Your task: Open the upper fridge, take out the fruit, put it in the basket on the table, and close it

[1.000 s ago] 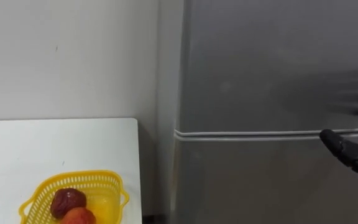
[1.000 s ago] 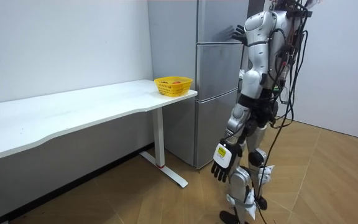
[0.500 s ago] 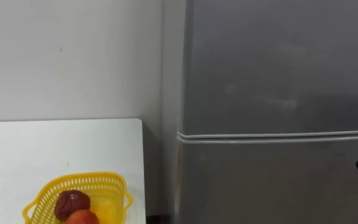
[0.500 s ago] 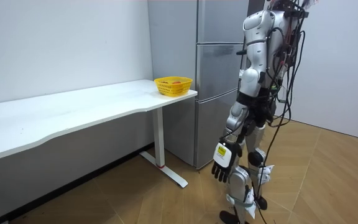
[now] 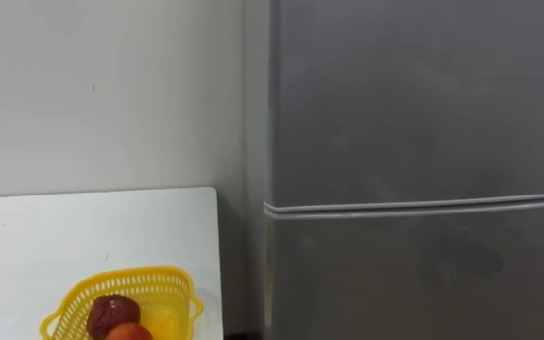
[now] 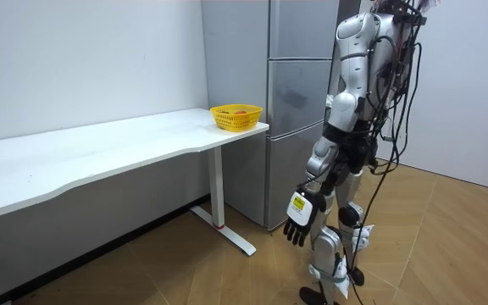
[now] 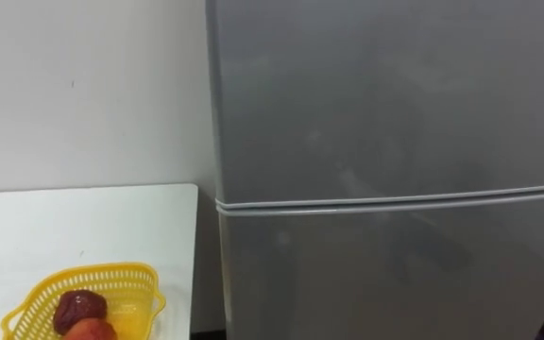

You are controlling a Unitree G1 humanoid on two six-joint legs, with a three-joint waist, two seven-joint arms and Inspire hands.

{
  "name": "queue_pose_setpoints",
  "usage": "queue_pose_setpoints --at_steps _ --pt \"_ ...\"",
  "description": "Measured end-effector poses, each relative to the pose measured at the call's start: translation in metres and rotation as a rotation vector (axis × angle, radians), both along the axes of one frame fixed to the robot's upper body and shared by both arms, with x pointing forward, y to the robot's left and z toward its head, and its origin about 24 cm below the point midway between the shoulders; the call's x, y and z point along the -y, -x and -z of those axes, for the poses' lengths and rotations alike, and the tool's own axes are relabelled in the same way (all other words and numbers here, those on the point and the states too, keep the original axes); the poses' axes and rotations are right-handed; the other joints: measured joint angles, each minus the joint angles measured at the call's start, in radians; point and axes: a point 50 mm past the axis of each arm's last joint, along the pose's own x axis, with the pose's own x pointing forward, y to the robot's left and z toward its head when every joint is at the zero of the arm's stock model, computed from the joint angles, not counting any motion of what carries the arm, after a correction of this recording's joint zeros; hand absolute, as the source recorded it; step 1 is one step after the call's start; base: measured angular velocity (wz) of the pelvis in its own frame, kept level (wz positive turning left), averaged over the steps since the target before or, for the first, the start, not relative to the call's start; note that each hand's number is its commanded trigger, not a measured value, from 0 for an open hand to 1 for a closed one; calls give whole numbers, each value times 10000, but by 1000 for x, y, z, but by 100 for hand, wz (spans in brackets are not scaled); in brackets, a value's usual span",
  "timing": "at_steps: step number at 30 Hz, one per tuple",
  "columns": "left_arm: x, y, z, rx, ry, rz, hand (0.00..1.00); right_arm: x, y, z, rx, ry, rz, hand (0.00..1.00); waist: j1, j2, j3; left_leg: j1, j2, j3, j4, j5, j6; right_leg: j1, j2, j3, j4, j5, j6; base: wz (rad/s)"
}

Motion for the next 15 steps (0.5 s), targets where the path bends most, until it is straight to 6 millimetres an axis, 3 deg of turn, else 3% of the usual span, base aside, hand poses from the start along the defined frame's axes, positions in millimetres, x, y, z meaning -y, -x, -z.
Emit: queue_pose_setpoints --at_steps 3,8,15 --pt "0 -4 0 134 -12 64 0 -7 16 23 -1211 -382 -118 0 80 -3 7 -1 -9 2 1 0 1 57 -13 -37 -36 -1 1 2" --pt "0 -2 -1 100 -27 64 0 -23 62 66 -3587 -1523 3 0 175 4 10 31 -28 -98 2 0 0 231 -37 -209 -183 -18 20 9" --pt "1 -1 0 74 -15 48 0 -35 100 88 -5287 -2588 -194 0 205 110 50 139 -48 -220 1 -1 -1 394 -33 -225 -305 -61 23 4"
